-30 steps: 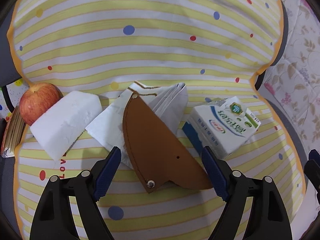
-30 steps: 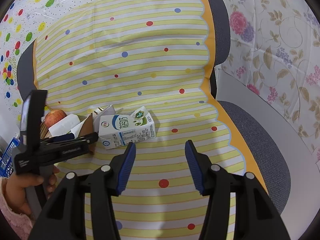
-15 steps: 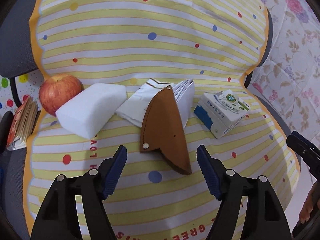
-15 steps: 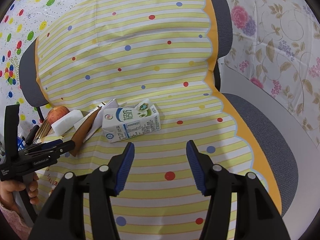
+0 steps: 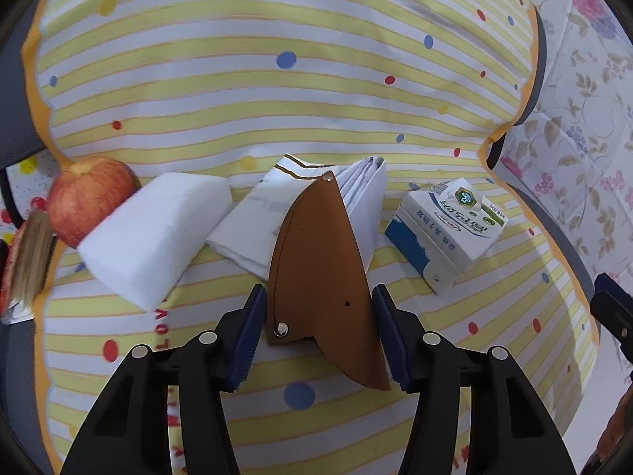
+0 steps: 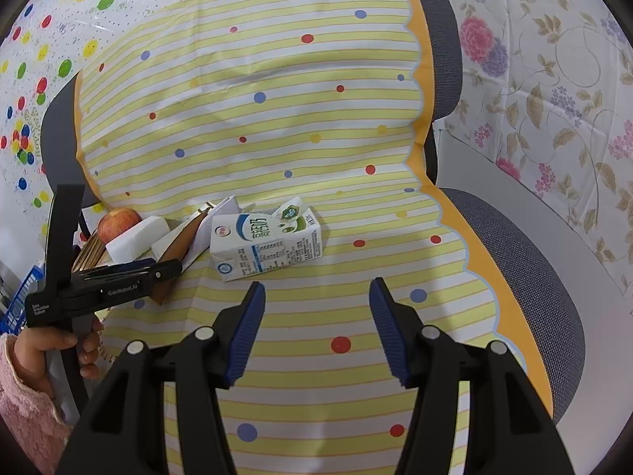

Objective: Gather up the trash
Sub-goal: 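Grasp the white milk carton with the right tool while the left tool holds the leather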

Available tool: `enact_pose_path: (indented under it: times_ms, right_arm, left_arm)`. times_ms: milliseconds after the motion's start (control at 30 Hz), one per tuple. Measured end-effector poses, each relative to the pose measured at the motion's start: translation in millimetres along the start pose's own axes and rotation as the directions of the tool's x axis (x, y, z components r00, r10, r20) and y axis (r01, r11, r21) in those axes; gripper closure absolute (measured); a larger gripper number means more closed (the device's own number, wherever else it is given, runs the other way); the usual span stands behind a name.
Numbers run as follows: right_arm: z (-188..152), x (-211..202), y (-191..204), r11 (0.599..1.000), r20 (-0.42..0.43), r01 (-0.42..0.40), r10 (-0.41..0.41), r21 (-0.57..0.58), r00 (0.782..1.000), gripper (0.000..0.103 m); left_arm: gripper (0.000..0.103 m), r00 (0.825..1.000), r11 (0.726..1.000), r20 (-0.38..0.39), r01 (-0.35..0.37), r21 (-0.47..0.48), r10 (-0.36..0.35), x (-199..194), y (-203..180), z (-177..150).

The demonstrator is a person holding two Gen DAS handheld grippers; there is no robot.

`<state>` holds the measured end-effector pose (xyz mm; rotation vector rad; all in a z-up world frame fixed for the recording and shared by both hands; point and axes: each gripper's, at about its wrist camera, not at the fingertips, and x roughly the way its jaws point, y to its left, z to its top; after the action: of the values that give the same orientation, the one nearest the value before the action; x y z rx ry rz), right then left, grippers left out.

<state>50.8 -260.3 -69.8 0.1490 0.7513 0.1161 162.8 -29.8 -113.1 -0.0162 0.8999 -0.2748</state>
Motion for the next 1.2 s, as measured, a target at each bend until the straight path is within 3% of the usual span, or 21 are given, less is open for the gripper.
enact_pose_path:
  times_ms: [267,433,600,767,933,1033,1100,1200]
  right_arm:
    - [5,19,19,0.999,-0.031,-0.028,0.027,-0.024,0.999,0.048]
    - [15,51,47,0.997,-0.059,-0.040,0.036,-0.068,0.998,0.027]
    - [21,89,70,0.996,-0.086,0.022,-0.029,-0.085,0.996,0.020]
    - [20,106,67,0.990,-0.116,0.113,-0.122,-0.081,0.986,0.021]
    - [16,96,28,0.963,-0.108,0.259,-0.266,-0.071,0.958,0.045]
    - [21,92,-4,0.944,-0.111,0.330,-0.330,-0.017,0.937,0.048]
    - [23,85,-17,0.955,-0.106,0.296,-0.291,0.028,0.951,0.048]
    - [24,80,-15,0.986,-0.082,0.158,-0.154,0.050,0.985,0.028]
  left_arm:
    - [0.049,0.997,0.999,0.083,0.011,-0.037,-0.008,-43,11,-20]
    - [0.049,0.994,1.000,0.105,0.010,-0.029,-0.007,-50,14,-17]
    - [0.049,0.994,0.999,0.102,0.029,-0.028,-0.026,-48,16,-16]
    - [0.049,0.995,0.999,0.096,0.044,-0.024,-0.041,-45,17,-16]
    - [0.049,0.993,0.997,0.097,0.073,-0.013,-0.071,-41,8,-12]
    - [0.049,0.992,0.996,0.093,0.085,-0.005,-0.084,-38,2,-12]
    - [0.049,0.992,0.996,0.092,0.086,-0.001,-0.085,-36,-1,-11]
    - [0.049,0.992,0.996,0.090,0.085,-0.002,-0.084,-34,-1,-10]
